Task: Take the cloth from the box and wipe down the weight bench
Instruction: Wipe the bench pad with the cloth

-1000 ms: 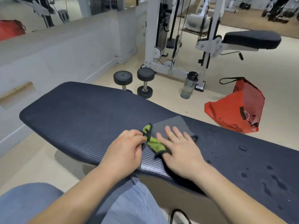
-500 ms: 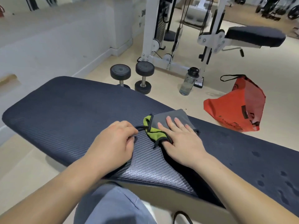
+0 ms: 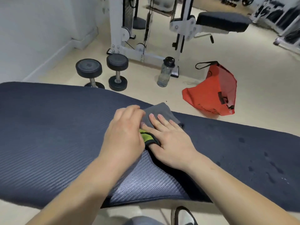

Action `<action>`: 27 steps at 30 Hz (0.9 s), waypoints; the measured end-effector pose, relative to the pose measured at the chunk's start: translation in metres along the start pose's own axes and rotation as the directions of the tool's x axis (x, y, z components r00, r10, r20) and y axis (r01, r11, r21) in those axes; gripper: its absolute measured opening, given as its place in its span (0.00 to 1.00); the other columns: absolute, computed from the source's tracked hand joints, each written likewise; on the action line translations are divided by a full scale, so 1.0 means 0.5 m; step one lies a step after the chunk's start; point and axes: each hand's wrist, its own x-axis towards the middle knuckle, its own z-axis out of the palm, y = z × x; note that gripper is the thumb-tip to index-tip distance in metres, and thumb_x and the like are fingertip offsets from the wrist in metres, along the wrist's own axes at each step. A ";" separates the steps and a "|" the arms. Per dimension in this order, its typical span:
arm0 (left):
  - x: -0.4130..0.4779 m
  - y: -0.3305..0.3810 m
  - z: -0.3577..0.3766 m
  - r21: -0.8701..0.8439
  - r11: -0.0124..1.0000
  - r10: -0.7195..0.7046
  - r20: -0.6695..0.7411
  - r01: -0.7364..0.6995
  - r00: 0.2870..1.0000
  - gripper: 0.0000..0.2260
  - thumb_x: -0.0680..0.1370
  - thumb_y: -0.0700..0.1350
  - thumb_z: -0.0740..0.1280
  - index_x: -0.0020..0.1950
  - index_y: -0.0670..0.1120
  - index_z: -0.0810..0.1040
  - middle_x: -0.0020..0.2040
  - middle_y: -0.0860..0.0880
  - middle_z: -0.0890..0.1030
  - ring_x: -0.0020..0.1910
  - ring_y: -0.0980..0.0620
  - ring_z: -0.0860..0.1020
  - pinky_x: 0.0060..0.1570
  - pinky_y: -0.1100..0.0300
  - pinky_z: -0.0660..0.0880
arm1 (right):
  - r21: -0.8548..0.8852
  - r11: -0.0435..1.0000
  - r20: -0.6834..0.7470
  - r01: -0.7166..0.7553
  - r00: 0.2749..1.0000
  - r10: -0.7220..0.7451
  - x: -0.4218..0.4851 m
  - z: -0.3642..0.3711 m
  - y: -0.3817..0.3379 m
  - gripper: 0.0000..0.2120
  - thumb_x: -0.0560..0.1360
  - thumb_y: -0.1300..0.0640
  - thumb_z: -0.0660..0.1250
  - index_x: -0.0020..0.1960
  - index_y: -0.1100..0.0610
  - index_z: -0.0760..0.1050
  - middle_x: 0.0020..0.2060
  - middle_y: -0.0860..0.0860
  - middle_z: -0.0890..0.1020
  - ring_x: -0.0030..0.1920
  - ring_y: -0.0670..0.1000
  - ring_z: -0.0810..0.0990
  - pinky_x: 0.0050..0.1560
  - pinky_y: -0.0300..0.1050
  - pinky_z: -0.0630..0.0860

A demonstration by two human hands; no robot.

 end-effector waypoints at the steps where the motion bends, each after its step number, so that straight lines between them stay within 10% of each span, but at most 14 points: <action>1: 0.003 0.011 0.006 -0.026 0.999 0.028 0.023 -0.028 0.999 0.20 0.70 0.36 0.57 0.57 0.44 0.81 0.60 0.48 0.82 0.61 0.44 0.76 0.58 0.47 0.78 | 0.001 1.000 -0.003 0.010 1.000 -0.010 -0.012 0.003 0.001 0.43 0.67 0.37 0.38 0.83 0.35 0.55 0.86 0.45 0.49 0.86 0.49 0.44 0.85 0.52 0.42; 8: -0.044 0.067 -0.003 -0.059 0.996 -0.051 0.310 0.073 0.949 0.23 0.67 0.40 0.55 0.50 0.55 0.86 0.46 0.54 0.87 0.49 0.50 0.83 0.51 0.52 0.81 | -0.058 0.986 0.186 0.159 0.972 -0.146 -0.200 0.004 0.017 0.43 0.67 0.41 0.39 0.84 0.34 0.51 0.86 0.46 0.45 0.86 0.50 0.40 0.82 0.49 0.36; 15: -0.092 0.107 -0.017 0.188 0.973 0.026 0.493 -0.136 0.870 0.24 0.74 0.40 0.58 0.70 0.51 0.72 0.70 0.50 0.75 0.73 0.49 0.69 0.71 0.54 0.69 | -0.185 0.981 0.220 0.063 0.975 -0.021 -0.103 -0.050 0.049 0.31 0.84 0.46 0.56 0.85 0.38 0.49 0.86 0.44 0.42 0.86 0.48 0.42 0.85 0.56 0.44; 22: -0.101 0.135 -0.002 0.422 0.876 -0.033 0.533 -0.232 0.846 0.40 0.73 0.67 0.63 0.80 0.54 0.55 0.68 0.53 0.70 0.68 0.48 0.71 0.59 0.50 0.76 | 0.255 0.963 0.024 -0.087 0.996 0.084 -0.219 -0.093 0.080 0.30 0.76 0.45 0.71 0.77 0.40 0.72 0.77 0.41 0.74 0.77 0.44 0.71 0.77 0.48 0.68; 27: -0.016 0.151 0.056 0.555 0.765 0.012 0.495 -0.327 0.869 0.31 0.74 0.70 0.58 0.73 0.56 0.68 0.66 0.47 0.71 0.65 0.43 0.69 0.63 0.46 0.69 | 0.673 0.711 -0.192 -0.204 0.880 0.434 -0.274 -0.124 0.162 0.14 0.83 0.53 0.64 0.66 0.52 0.82 0.53 0.45 0.86 0.54 0.47 0.83 0.57 0.42 0.76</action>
